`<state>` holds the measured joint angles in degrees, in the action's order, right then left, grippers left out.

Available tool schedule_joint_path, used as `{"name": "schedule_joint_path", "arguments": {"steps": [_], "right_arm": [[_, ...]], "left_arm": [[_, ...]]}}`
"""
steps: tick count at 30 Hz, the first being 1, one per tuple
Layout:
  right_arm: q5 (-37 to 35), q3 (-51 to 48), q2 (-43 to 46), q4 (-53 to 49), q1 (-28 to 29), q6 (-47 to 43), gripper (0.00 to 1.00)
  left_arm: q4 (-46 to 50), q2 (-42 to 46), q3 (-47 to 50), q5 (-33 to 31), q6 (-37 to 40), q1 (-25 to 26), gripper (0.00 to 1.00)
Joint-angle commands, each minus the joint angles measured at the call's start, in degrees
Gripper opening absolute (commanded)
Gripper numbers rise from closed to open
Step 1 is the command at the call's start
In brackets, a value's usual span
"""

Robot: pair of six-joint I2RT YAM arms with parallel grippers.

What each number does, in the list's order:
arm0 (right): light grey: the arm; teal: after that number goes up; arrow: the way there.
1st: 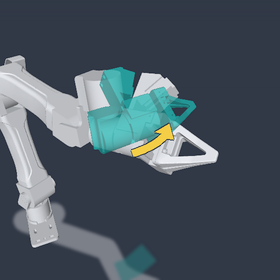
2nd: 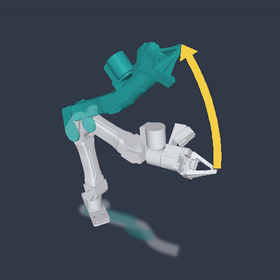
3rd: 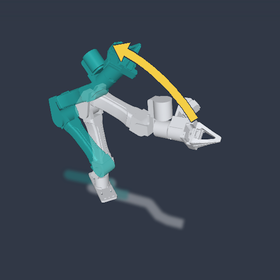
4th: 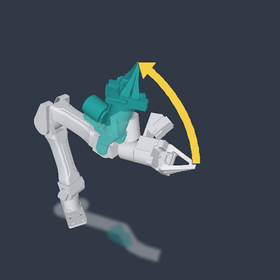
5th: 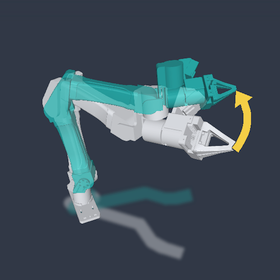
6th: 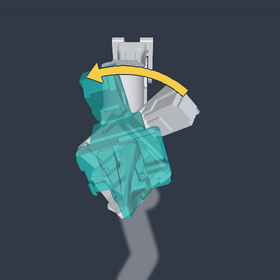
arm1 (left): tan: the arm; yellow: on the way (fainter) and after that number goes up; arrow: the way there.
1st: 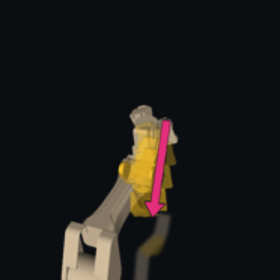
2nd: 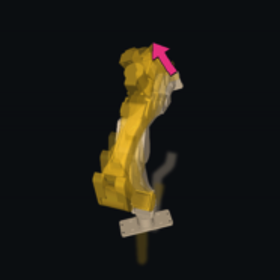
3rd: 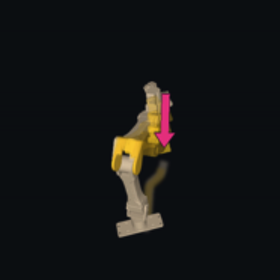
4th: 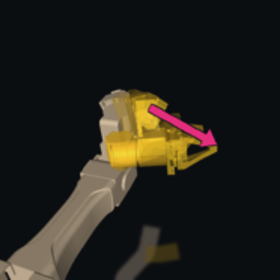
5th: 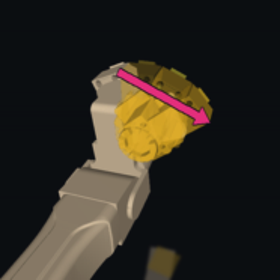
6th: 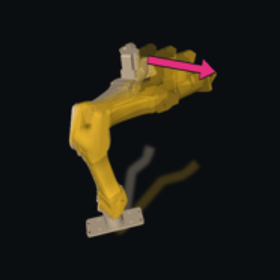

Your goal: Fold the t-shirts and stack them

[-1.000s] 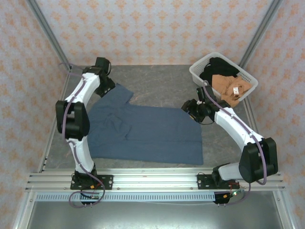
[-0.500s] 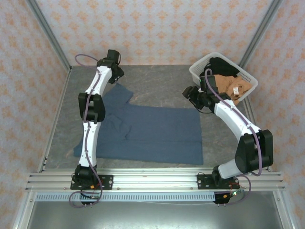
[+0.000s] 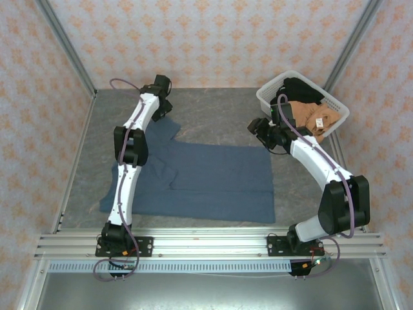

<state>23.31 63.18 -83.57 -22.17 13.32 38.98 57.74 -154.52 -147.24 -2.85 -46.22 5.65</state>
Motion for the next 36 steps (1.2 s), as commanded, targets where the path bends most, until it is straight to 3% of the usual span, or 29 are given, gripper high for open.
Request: {"name": "schedule_joint_path", "arguments": {"steps": [1, 6, 13, 18, 25, 36], "right_arm": [[-1.3, -1.7, 2.3, 0.3, -0.4, 0.7, 0.55], [-1.5, -3.3, 4.0, 0.0, -0.4, 0.7, 0.55], [-5.6, -3.4, 3.7, -2.5, -1.0, 0.0, 0.54], [-14.7, -1.3, -1.5, -8.6, -2.2, 2.4, 0.47], [-21.4, 2.2, -12.2, -8.1, -3.0, 7.1, 0.41], [-24.5, 13.1, -28.4, -11.5, -3.1, 3.1, 0.39]], "left_arm": [[6.2, -3.6, -2.9, -4.7, -0.4, -0.3, 0.46], [9.8, -5.7, -3.5, -4.0, -0.9, -0.3, 0.35], [11.3, -2.6, -1.3, -2.7, -0.2, -0.3, 0.01], [8.2, 5.0, 2.2, -3.4, 0.2, -0.1, 0.00], [6.8, 11.3, 5.4, -1.2, 1.8, 0.8, 0.00], [6.0, 15.0, 10.2, 1.1, 4.5, 1.1, 0.00]]}}
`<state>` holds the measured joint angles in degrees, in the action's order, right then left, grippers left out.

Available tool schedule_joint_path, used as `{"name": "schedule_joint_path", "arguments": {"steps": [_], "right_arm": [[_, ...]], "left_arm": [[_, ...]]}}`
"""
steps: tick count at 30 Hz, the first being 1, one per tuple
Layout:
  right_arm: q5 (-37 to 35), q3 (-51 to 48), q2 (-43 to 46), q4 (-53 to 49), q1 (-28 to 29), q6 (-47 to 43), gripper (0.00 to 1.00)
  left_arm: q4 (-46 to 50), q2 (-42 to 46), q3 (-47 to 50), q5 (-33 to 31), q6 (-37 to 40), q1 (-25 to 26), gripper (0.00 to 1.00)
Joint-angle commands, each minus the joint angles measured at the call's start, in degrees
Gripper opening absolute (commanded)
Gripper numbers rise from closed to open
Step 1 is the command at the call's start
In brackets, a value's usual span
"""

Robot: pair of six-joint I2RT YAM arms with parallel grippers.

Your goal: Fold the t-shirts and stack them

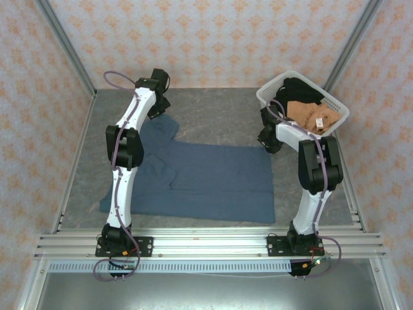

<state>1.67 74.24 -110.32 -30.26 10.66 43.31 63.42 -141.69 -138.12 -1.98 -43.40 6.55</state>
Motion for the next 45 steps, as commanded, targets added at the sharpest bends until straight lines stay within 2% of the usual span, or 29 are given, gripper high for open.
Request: {"name": "schedule_joint_path", "arguments": {"steps": [1, 7, 9, 14, 15, 19, 26, 30, 36, 45], "right_arm": [[-2.6, 2.4, -2.6, -4.2, -0.4, -1.4, 0.38], [-2.2, 0.3, -3.4, -3.7, -0.4, -0.9, 0.34], [-1.8, 0.5, -3.9, -3.6, -0.4, -1.3, 0.27], [-2.9, 2.8, -4.1, -5.4, -0.4, -3.2, 0.02], [-3.4, 3.4, -4.0, -6.0, -0.4, -3.6, 0.00], [-5.9, 6.0, -3.2, -7.9, -0.5, -5.3, 0.00], [-5.7, 12.3, -4.6, -9.3, -1.2, -8.1, 0.00], [-4.8, 13.9, -5.3, -9.8, -1.9, -8.7, 0.00], [-2.6, 13.4, -5.1, -10.2, -2.1, -10.0, 0.00], [-0.3, 5.7, 3.1, -8.9, -2.0, -11.4, 0.00]], "left_arm": [[0.4, 2.2, 1.1, 0.4, 1.9, 0.1, 0.00], [0.6, 2.0, 1.1, 1.1, 2.3, 0.1, 0.00], [0.6, 1.9, 1.1, 1.0, 2.3, 0.1, 0.00], [0.3, 1.6, 0.7, 1.4, 2.2, -0.5, 0.00], [0.3, 1.4, 0.4, 1.7, 2.0, -0.6, 0.00], [-1.6, 0.6, -1.8, 4.8, 2.6, -2.1, 0.00], [-5.5, -2.3, -10.0, 12.3, 4.8, -4.1, 0.00], [-5.6, -1.4, -10.1, 12.6, 4.9, -4.3, 0.00], [-3.9, 2.9, -2.0, 11.8, 5.6, -4.3, 0.00], [-3.7, 20.8, 22.4, 7.0, 7.5, -3.9, 0.00]]}}
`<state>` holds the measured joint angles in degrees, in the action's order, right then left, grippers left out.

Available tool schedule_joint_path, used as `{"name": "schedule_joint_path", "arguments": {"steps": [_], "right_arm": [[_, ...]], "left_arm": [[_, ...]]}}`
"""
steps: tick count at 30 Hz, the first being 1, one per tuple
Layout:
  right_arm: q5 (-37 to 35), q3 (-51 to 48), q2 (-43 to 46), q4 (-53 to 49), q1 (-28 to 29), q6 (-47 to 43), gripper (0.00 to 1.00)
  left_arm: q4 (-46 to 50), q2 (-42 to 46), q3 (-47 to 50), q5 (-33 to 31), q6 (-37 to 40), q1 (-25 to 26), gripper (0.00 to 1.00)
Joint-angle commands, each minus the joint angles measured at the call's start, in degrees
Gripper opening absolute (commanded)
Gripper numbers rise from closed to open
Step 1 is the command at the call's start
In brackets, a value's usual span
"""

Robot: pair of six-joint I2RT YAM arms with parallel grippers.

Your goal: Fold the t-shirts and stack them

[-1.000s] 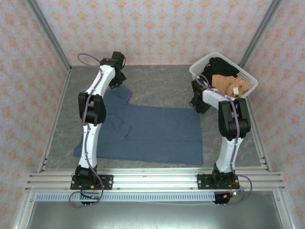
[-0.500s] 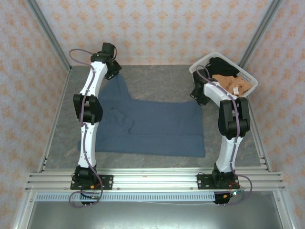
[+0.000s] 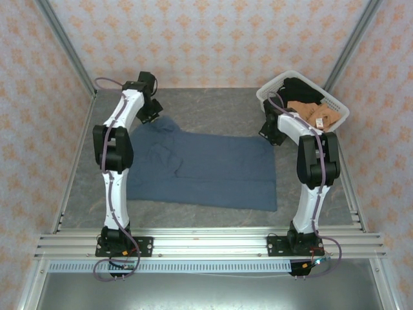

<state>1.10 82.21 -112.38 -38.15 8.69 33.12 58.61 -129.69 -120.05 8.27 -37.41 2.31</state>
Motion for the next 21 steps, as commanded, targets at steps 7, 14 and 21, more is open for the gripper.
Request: {"name": "schedule_joint_path", "arguments": {"steps": [7, 14, 21], "right_arm": [[1.4, -11.1, 14.8, -1.0, 0.1, -1.4, 0.00], [1.7, -20.2, 22.9, -2.2, 0.8, -1.4, 0.00], [2.3, -28.4, 26.6, -1.3, 1.3, -1.3, 0.00]], "left_arm": [[1.3, 26.0, 24.0, -8.3, 0.5, 0.3, 0.00], [1.9, 38.4, 40.9, -10.5, -1.4, 0.1, 0.00], [1.6, 47.7, 53.1, -10.3, -4.5, 0.4, 0.00]]}}
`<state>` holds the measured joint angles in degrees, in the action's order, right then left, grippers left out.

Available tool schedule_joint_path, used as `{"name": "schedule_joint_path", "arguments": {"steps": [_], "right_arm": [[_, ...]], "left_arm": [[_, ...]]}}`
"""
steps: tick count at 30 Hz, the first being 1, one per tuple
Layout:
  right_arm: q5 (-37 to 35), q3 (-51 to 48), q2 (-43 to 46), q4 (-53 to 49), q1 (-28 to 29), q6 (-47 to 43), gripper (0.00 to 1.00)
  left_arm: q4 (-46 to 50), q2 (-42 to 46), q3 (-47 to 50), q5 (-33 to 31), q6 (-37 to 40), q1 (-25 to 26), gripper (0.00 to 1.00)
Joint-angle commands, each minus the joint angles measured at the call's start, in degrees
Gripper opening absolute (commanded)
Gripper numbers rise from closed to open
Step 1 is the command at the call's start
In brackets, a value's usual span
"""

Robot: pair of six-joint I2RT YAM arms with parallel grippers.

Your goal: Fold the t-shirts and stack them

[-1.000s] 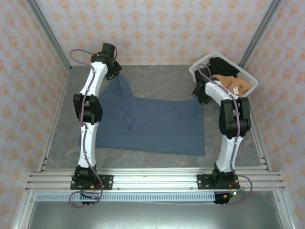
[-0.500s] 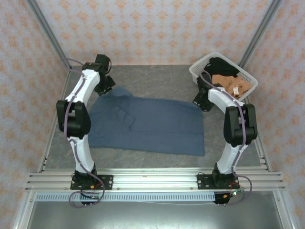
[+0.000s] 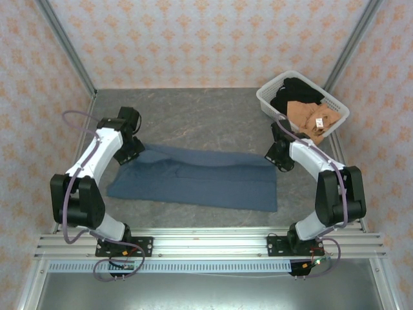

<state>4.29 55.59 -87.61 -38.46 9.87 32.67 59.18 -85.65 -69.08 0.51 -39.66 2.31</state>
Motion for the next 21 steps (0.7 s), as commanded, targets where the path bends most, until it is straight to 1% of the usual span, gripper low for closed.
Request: {"name": "schedule_joint_path", "arguments": {"steps": [1, 7, 14, 21], "right_arm": [[-1.0, -2.3, 2.0, -1.0, 0.1, -0.9, 0.00], [-1.2, -3.3, 3.3, -1.6, 0.4, -1.0, 0.00], [-1.8, -4.1, 6.8, -3.8, 0.9, -0.3, 0.00], [-1.6, -8.4, 8.6, -3.5, 1.8, 1.8, 0.00]], "left_arm": [[1.3, 4.7, 3.2, -2.8, -2.5, 0.6, 0.00], [2.9, 8.9, 6.7, -4.0, -3.6, 0.8, 0.00], [3.5, 9.6, 7.5, -4.5, -3.6, 1.2, 0.00], [4.1, 11.1, 10.6, -6.3, -5.8, 3.2, 0.00]]}}
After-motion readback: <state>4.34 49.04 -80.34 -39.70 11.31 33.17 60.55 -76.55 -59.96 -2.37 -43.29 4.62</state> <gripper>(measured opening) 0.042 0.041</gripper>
